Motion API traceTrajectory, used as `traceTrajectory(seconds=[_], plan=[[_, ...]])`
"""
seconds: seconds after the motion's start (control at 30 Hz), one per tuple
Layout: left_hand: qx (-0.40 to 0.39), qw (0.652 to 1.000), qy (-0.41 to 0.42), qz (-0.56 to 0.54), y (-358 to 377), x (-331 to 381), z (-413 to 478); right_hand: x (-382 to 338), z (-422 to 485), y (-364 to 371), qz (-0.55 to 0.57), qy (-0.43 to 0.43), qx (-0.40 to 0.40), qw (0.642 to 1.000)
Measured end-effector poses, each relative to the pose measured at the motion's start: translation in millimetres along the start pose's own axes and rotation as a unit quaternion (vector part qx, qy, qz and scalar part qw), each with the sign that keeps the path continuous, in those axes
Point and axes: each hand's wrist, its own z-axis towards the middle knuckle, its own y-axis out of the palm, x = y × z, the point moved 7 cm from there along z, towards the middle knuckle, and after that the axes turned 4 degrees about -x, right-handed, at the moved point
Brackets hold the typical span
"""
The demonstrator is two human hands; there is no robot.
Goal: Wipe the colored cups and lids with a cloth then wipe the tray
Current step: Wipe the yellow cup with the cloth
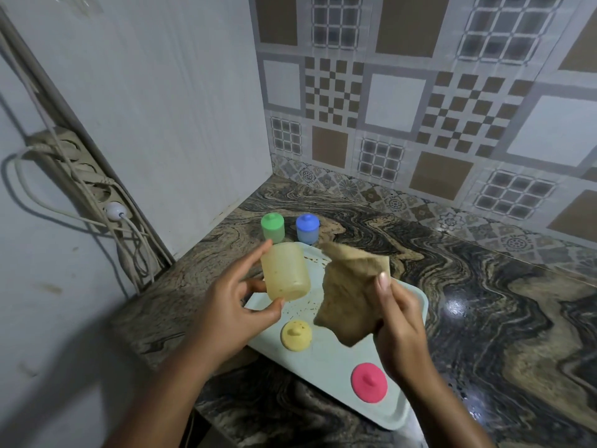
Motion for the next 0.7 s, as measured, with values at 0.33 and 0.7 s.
traceTrajectory(seconds=[0.33,0.7], plan=[[-0.008,0.997,0.045,0.066,14.4,21.8,0.6,-21.8,21.0,62.7,-0.35,-0.119,-0.224,0.902],[0.025,0.998,0.032,0.04,-2.2,12.9,1.7,-10.0,-5.2,48.5,-0.326,-0.17,-0.244,0.897]])
